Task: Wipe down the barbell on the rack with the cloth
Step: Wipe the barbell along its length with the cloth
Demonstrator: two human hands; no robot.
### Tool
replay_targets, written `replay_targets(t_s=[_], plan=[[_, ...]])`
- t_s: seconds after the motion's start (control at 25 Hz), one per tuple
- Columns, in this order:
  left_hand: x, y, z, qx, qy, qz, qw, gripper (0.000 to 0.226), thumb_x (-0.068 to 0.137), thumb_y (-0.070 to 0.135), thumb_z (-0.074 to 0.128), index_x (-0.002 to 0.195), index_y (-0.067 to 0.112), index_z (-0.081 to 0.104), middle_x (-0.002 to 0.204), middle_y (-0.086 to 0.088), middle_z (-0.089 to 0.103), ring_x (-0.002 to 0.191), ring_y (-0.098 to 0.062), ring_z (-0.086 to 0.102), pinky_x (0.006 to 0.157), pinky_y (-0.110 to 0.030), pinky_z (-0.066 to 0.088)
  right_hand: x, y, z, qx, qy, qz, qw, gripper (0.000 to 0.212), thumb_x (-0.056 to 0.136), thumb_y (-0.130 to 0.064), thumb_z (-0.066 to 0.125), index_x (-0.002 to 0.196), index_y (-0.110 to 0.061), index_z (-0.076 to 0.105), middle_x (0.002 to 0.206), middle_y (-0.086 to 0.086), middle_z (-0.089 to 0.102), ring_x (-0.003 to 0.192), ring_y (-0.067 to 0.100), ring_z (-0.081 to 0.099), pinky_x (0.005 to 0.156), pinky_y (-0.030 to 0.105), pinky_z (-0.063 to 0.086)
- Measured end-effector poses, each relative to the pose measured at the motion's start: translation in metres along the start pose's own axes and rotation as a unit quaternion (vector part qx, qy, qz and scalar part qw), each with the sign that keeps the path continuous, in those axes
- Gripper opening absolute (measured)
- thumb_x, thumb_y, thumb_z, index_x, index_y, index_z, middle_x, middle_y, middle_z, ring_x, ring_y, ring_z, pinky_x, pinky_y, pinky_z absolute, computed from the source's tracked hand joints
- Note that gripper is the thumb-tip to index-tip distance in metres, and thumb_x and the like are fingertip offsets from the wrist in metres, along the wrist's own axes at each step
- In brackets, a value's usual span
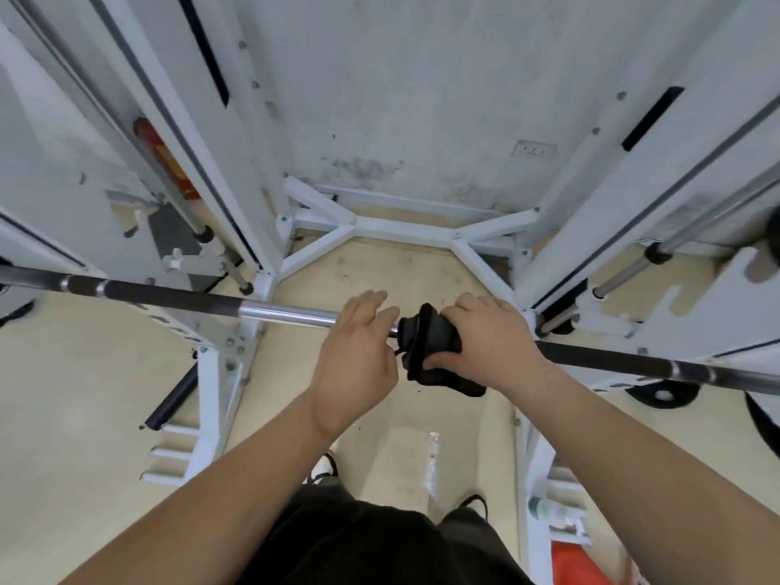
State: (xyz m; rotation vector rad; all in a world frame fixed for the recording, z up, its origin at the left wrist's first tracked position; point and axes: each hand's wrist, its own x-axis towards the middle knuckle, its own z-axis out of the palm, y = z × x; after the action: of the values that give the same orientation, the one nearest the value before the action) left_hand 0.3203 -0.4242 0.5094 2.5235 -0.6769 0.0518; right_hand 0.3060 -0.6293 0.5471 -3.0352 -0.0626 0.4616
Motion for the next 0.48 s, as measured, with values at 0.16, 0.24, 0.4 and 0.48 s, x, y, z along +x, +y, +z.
replay_targets(t_s=[0.16,0.24,0.4,0.48], plan=[[0.01,0.094,0.047,-0.04,-0.02,0.058,0.997,0.046,0.082,0.011,0.042,0.12,0.005,0.067,0.136,-0.013,0.062,0.124,-0.032,0.056,0.105,-0.043,0.051,-0.039,0.081,0.001,0.007,0.007,0.024,1.0,0.069,0.068,-0.082,0.065,0.114,-0.031,0.066,0.103,-0.008,0.058,0.105,0.02,0.06,0.095,0.038,0.043],[0.017,0.133,0.065,-0.053,-0.041,0.056,0.996,0.051,0.083,0.015,0.049,0.132,0.005,0.06,0.139,-0.011,0.059,0.121,-0.029,0.056,0.102,-0.044,0.051,-0.056,0.119,0.002,0.059,0.0,0.029,0.998,0.078,0.069,-0.078,0.07,0.13,-0.03,0.06,0.115,-0.007,0.063,0.112,0.021,0.06,0.099,0.037,0.042],[0.028,0.168,0.083,0.11,-0.1,0.099,0.984,0.078,0.085,0.043,0.061,0.154,0.012,0.04,0.154,-0.013,0.046,0.138,-0.035,0.041,0.119,-0.049,0.034,-0.093,0.181,-0.007,0.241,-0.057,0.059,0.967,0.111,0.077,-0.053,0.082,0.164,-0.03,0.017,0.152,-0.006,0.054,0.14,0.025,0.049,0.112,0.041,0.042],[0.038,0.174,0.085,0.191,-0.156,0.12,0.962,0.08,0.086,0.056,0.062,0.153,0.018,0.042,0.147,-0.007,0.053,0.135,-0.033,0.043,0.119,-0.044,0.031,-0.112,0.208,-0.004,0.176,-0.018,0.081,0.981,0.093,0.084,-0.051,0.078,0.161,-0.034,0.029,0.148,-0.007,0.055,0.137,0.023,0.05,0.105,0.041,0.048]])
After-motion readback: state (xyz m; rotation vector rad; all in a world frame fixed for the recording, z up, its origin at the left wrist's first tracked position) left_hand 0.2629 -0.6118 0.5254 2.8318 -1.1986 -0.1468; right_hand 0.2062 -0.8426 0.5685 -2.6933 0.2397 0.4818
